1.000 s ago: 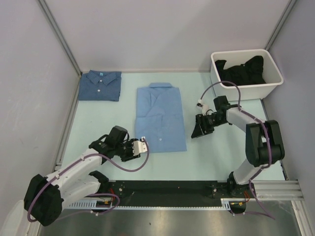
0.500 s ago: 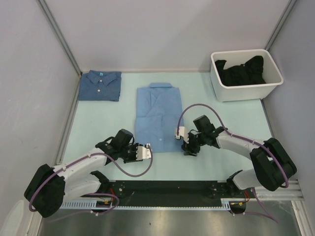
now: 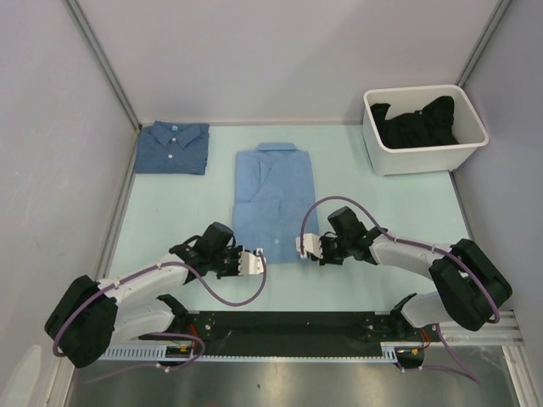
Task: Fold and stack the long sleeve shirts
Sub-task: Fold the shirt
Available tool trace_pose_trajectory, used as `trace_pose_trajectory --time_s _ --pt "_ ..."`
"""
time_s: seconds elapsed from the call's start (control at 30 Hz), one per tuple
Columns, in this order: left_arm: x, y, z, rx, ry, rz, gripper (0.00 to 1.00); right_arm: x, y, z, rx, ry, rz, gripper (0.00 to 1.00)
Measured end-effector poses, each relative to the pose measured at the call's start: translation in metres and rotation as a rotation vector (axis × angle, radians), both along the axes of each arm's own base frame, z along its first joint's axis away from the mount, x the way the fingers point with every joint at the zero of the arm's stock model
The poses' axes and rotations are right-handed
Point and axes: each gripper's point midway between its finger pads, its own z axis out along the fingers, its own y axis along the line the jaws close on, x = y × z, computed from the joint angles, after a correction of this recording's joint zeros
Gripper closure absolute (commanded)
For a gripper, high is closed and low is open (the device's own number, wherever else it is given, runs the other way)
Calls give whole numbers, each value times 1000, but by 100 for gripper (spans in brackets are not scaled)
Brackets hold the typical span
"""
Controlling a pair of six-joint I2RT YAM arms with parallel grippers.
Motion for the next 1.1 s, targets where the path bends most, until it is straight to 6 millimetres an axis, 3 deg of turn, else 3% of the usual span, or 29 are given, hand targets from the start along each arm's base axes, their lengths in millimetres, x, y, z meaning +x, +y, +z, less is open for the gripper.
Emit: trace_pose_trajectory --time_s 0.07,0.3,0.53,0.77,0.87,0.97,1.1 --pt "2 0 -1 6 -3 0 100 0 0 0 -8 -16 10 100" --pt "-3 1 1 5 6 -8 100 -1 -2 7 -13 -28 0 100" --pt "-23 -1 34 -56 36 -50 100 -14 -4 47 36 -3 -18 100" --pt "-54 -1 68 -123 103 -111 100 -52 -7 87 83 94 -9 100" --pt "-58 1 81 -130 131 -107 100 -53 -4 104 93 133 -28 100" --pt "-46 2 100 -140 150 -55 100 -42 2 122 108 164 -58 100" --pt "-3 2 131 -163 137 28 100 2 4 146 149 204 -152 100"
